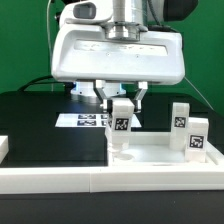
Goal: Assemble square table
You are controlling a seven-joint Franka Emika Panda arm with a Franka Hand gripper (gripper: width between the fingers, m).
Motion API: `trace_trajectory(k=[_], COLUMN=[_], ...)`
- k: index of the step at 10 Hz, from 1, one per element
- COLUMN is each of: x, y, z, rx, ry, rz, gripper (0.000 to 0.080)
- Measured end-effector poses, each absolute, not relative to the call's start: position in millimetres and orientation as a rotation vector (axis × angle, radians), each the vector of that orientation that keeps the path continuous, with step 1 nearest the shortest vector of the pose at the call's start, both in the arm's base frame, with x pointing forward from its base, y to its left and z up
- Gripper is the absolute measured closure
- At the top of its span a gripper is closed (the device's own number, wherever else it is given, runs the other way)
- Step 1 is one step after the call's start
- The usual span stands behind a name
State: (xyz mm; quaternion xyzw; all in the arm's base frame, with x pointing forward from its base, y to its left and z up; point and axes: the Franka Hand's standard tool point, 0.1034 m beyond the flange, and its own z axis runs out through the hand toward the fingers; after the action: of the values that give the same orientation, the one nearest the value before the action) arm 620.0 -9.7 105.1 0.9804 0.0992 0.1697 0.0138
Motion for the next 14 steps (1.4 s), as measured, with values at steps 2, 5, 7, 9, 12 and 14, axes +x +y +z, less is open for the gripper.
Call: trace_trajectory(k=[2, 5, 7, 9, 12, 14], x=[620.3, 620.1, 623.6, 630.1, 628.3, 628.5], y=[-10.4, -10.6, -7.4, -1.7, -8.7, -7.6], z=[109.3, 107.5, 107.5, 111.8, 110.8, 110.8], rx=[3.094, 3.091, 3.076, 3.048, 2.97, 2.972], ry=[0.283, 0.283, 0.28, 0.266, 0.257, 0.258], rz=[0.48, 0.481, 0.522, 0.601, 0.74, 0.737], gripper=[0.0509, 0.0509, 0.0509, 0.0509, 0.0509, 0.0509])
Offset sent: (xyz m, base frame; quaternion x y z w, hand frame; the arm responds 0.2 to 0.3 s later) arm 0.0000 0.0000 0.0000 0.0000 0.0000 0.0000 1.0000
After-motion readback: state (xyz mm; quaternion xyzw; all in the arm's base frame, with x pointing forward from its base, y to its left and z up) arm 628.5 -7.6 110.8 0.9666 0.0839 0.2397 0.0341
